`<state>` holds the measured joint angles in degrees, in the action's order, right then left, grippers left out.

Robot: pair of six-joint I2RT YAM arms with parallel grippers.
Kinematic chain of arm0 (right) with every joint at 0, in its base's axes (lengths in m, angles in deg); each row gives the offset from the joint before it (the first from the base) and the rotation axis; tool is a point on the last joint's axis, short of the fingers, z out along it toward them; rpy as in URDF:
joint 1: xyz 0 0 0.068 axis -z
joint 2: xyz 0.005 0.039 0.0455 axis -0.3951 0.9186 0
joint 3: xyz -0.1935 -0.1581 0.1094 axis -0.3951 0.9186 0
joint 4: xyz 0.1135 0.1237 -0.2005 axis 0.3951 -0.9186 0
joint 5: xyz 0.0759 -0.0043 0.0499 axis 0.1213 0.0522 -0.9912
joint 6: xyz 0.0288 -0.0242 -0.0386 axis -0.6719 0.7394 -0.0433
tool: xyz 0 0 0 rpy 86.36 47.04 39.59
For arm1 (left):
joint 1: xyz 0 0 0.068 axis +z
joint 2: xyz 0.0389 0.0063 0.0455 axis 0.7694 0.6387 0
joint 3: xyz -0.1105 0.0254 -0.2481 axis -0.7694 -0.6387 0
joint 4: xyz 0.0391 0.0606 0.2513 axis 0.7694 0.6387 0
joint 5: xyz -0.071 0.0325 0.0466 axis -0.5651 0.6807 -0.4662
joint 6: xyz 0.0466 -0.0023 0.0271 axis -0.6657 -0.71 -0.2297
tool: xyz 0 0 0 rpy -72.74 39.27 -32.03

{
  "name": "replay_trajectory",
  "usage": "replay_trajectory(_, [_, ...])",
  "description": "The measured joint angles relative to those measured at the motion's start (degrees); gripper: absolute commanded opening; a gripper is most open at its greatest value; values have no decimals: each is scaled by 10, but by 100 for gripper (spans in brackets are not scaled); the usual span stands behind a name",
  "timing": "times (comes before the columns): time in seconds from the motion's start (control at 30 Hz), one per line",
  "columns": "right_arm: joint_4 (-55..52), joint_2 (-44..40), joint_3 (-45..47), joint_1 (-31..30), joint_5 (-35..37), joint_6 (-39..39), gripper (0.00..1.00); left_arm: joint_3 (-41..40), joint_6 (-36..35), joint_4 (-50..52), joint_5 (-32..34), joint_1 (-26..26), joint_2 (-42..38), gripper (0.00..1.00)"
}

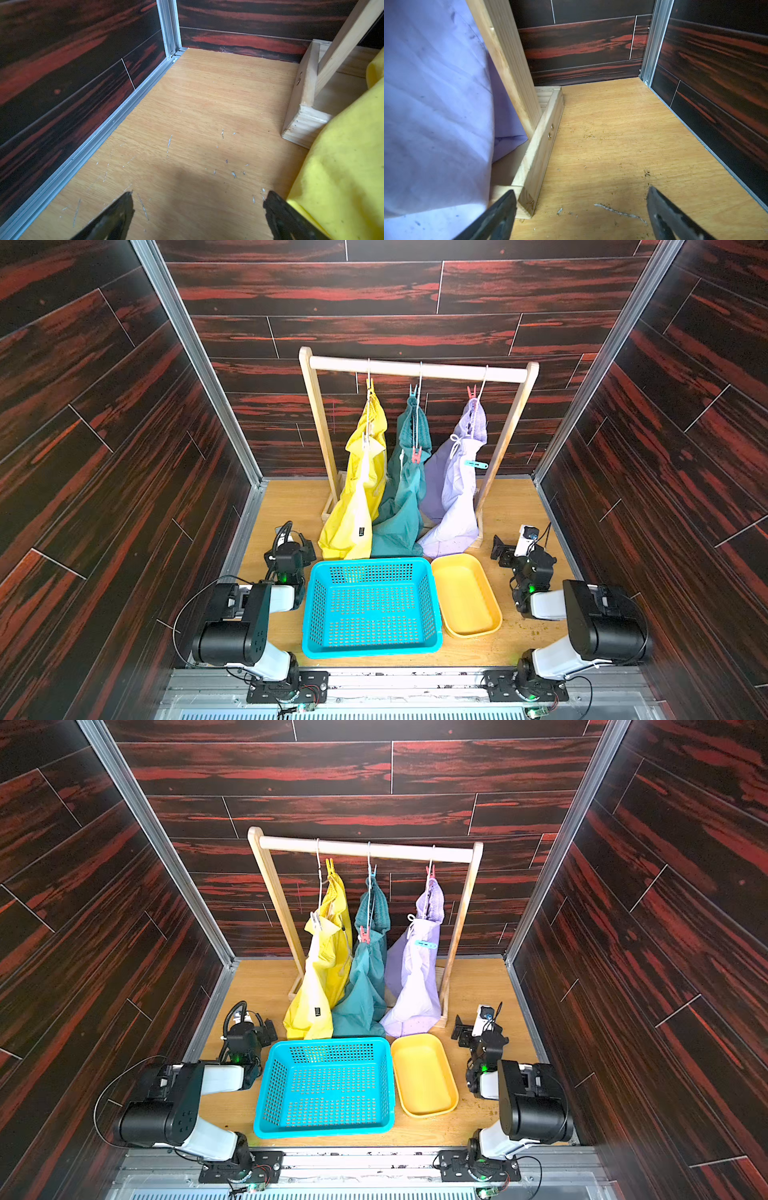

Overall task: Remove the clothespins securing shorts to the hanger
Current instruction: Pick up the hanger from the clothesline.

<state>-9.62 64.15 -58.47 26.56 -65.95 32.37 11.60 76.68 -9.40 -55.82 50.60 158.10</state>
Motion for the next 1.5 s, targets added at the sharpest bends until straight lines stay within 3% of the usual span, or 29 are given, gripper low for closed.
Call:
replay_trajectory(0.97, [-8,-4,0,4,2,0,98,0,0,-7,14,0,0,99])
replay_trajectory(1.1, [-146,-78,-38,-2,50,-26,98,2,9,60,43,0,-73,100])
replay_trajectory(1.27, [-358,-168,-171,-4,87,-96,98,22,16,123,66,0,-220,100])
replay_trajectory(1.5, [-569,-218,-226,-6,47,-165,98,57,29,233,54,0,-296,98])
